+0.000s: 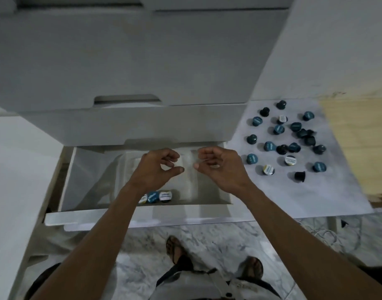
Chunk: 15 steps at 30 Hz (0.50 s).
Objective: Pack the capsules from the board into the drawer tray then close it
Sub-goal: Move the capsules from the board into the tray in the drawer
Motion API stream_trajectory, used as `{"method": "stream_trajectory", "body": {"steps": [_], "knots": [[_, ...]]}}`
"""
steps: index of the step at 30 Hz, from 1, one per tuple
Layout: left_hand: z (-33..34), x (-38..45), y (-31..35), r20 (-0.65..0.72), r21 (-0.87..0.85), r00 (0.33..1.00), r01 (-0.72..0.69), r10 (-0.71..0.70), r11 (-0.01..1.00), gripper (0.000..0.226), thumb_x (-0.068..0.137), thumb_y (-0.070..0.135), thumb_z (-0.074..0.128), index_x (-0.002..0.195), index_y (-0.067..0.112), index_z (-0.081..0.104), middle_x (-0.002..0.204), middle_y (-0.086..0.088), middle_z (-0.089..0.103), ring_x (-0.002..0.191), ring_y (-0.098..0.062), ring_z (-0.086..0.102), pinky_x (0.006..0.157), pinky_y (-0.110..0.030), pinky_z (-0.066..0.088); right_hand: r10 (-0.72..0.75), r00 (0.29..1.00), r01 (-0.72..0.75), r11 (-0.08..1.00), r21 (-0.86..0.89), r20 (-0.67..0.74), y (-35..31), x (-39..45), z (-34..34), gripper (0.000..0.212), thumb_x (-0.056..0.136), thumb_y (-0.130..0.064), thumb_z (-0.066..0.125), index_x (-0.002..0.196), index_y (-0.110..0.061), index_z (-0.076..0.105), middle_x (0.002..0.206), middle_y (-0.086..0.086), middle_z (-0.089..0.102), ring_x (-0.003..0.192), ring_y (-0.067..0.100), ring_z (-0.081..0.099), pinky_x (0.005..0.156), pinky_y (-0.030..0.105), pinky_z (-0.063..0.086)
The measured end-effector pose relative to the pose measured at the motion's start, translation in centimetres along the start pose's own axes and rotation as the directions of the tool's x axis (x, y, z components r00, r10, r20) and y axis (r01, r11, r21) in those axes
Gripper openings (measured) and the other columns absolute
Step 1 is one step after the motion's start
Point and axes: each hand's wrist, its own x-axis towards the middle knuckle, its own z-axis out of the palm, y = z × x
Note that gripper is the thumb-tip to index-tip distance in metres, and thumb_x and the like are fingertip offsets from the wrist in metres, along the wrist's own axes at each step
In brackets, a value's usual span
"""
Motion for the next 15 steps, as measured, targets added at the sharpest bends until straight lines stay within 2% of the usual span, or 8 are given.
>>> {"method": "stream_trajectory", "body": {"steps": [5, 8, 12, 15], "knots": [[6.3, -0.4, 7.9, -0.126, -0.123, 0.991, -0.052, 0.037, 0.991, 0.032, 0.073, 0.03, 0.083, 0.101, 0.022, 0.07, 0.095, 0.01, 0.071, 0.082, -0.001, 0.067, 0.074, -0.016, 0.055, -0.026, 0.991, 0.034, 0.998, 0.061, -0.135, 2.2, -3.5, -9.2, 0.038, 0.076, -0.024, 0.082, 0.11, -0.015, 0.069, 0.098, -0.003, 0.073, 0.083, 0.008, 0.069, 0.081, 0.022, 0.056], [11.8, -0.7, 12.4, -0.151, -0.158, 0.988, -0.06, 0.036, 0.986, 0.031, 0.073, 0.025, 0.084, 0.1, 0.019, 0.069, 0.095, 0.007, 0.072, 0.08, -0.004, 0.068, 0.071, -0.02, 0.055, 0.005, 0.974, 0.016, 0.996, 0.092, -0.225, 5.3, -5.7, -15.6, 0.036, 0.077, -0.023, 0.081, 0.109, -0.013, 0.069, 0.096, 0.0, 0.073, 0.084, 0.012, 0.07, 0.08, 0.03, 0.058], [19.7, -0.9, 16.2, -0.143, -0.15, 0.989, -0.048, 0.026, 0.987, 0.028, 0.075, 0.022, 0.082, 0.098, 0.018, 0.068, 0.095, 0.009, 0.071, 0.076, -0.003, 0.067, 0.068, -0.018, 0.053, 0.074, 0.948, -0.066, 0.997, 0.033, -0.309, 9.6, -8.0, -23.3, 0.038, 0.079, -0.027, 0.08, 0.112, -0.014, 0.068, 0.099, 0.001, 0.073, 0.083, 0.01, 0.07, 0.074, 0.025, 0.057], [24.7, -1.1, 17.1, -0.11, -0.124, 0.994, 0.008, -0.021, 0.992, 0.03, 0.076, 0.023, 0.081, 0.102, 0.018, 0.067, 0.101, 0.007, 0.07, 0.081, -0.009, 0.067, 0.07, -0.022, 0.053, 0.163, 0.92, -0.182, 0.983, -0.02, -0.356, 12.3, -9.2, -27.4, 0.032, 0.081, -0.028, 0.078, 0.109, -0.016, 0.068, 0.098, -0.001, 0.071, 0.078, 0.005, 0.068, 0.067, 0.014, 0.051]]}}
